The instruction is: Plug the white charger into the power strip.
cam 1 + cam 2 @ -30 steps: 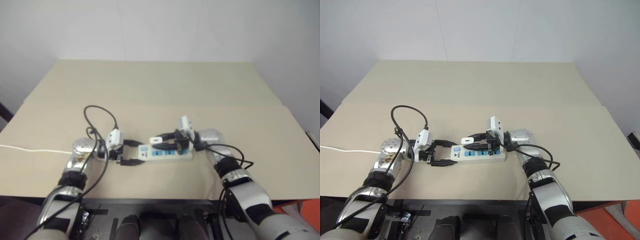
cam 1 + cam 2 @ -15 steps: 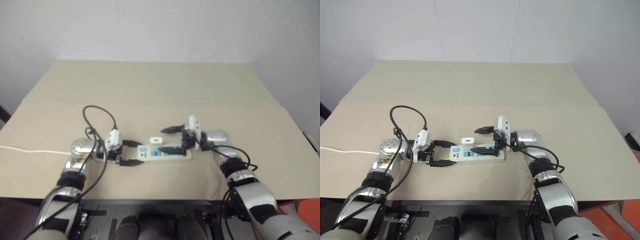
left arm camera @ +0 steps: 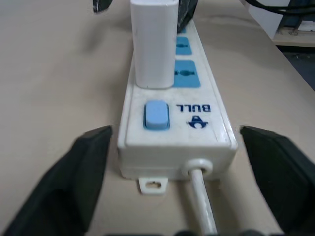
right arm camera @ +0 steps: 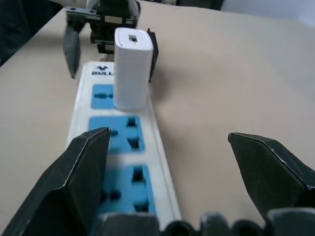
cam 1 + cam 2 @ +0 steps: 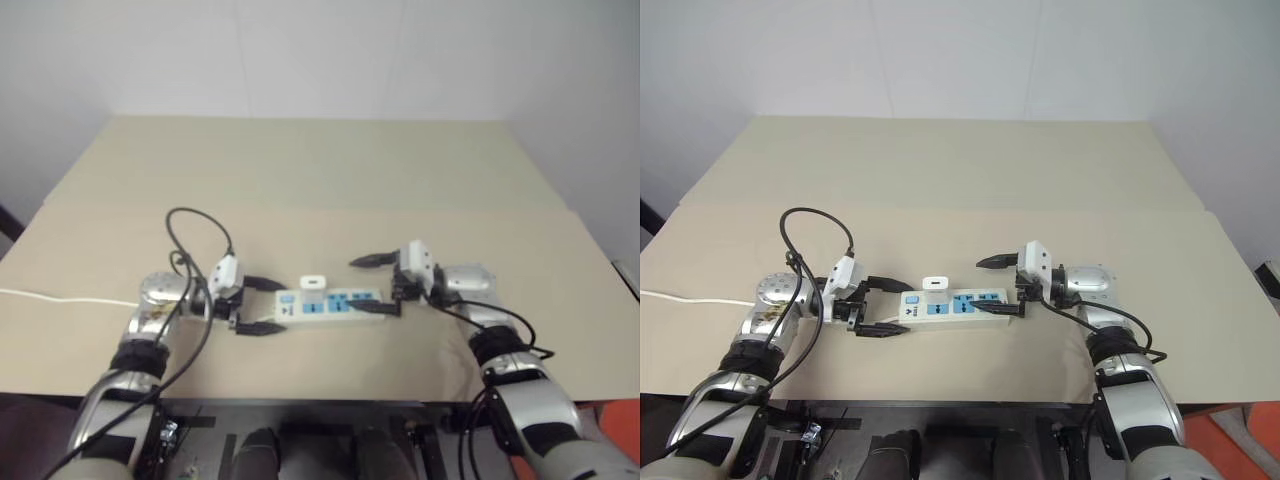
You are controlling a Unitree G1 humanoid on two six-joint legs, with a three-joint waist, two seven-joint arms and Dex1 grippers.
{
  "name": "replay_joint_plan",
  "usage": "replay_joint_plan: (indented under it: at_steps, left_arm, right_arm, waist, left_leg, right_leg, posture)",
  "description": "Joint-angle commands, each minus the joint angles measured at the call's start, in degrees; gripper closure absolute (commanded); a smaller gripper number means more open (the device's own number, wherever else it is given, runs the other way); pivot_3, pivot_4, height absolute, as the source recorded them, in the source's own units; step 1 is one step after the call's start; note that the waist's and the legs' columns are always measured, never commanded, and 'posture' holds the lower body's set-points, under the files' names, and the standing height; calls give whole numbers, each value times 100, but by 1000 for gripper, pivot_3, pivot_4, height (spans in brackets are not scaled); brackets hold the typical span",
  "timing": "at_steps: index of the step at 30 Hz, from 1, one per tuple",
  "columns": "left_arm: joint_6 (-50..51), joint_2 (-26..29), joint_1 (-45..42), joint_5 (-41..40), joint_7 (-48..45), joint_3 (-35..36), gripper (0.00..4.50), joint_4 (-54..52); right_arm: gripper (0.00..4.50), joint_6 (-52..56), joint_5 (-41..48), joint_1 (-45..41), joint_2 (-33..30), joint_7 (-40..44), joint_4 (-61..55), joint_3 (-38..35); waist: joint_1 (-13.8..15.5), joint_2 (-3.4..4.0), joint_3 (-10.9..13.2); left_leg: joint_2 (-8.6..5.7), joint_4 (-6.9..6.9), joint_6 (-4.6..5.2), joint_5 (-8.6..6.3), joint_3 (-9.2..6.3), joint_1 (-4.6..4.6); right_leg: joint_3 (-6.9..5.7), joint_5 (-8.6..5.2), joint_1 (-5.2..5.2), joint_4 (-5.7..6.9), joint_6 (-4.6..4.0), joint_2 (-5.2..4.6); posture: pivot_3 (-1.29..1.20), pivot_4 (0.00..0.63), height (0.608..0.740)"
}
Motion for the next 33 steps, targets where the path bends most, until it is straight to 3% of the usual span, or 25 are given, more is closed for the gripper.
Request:
replay_joint_plan:
  at_steps: [1, 8, 13, 17, 23, 26, 33]
  left_arm:
    - [128, -4, -21, -407, -192, 142, 41, -379]
    - [1135, 379, 295, -1277, -210, 388, 41, -1627]
    - [1484, 1612, 629, -1254, -220, 362, 41, -2166]
    - [880, 2296, 723, -869, -219, 541, 41, -1698]
    - [710, 2451, 762, -743, -76, 797, 41, -1241]
    - [1155, 2503, 887, -897, -91, 827, 41, -1503]
    - [952, 2297, 1131, -823, 142, 877, 41, -1694]
  right_arm:
    - [0, -1, 136, 31, -173, 40, -381, -171]
    - [0, 143, 384, 335, -525, 120, -909, -387]
    - [0, 962, 496, 530, -1258, 262, -1574, -478]
    - [0, 1058, -14, 730, -2221, 609, -1948, -200]
    - [0, 2605, -99, 854, -2965, 477, -2728, -178]
    - [0, 2896, -54, 1258, -3307, 329, -3301, -378]
    - [0, 3280, 148, 2289, -3607, -168, -4158, -961]
  waist:
    - [-5, 2, 3]
    - [-14, 4, 11]
    - [-38, 12, 29]
    - [12, 20, 35]
    - [16, 20, 35]
    - [15, 20, 35]
    - [19, 20, 35]
  left_leg:
    - [0, -1, 0, 0, 0, 0]
    - [0, -2, 0, 0, 0, -4]
    - [1, -5, 0, 0, 0, -5]
    - [0, -23, -1, 1, 4, -6]
    - [1, -23, -3, 9, 14, -62]
    - [2, -23, -3, 10, 14, -82]
    - [1, -21, -3, 10, 14, -86]
  right_leg:
    - [0, 0, -1, 0, 0, 1]
    - [2, 0, -2, -3, 1, 0]
    - [6, -2, -10, -2, 3, 0]
    - [7, -6, -20, -14, 3, -2]
    - [15, -2, -84, -6, -4, -2]
    - [12, 10, -97, -5, -25, -2]
    - [10, 1, -98, -9, -10, -4]
  posture:
    - [0, 150, 740]
    - [0, 150, 740]
    - [0, 150, 740]
    - [0, 150, 740]
    - [0, 150, 740]
    - [0, 150, 740]
    - [0, 150, 740]
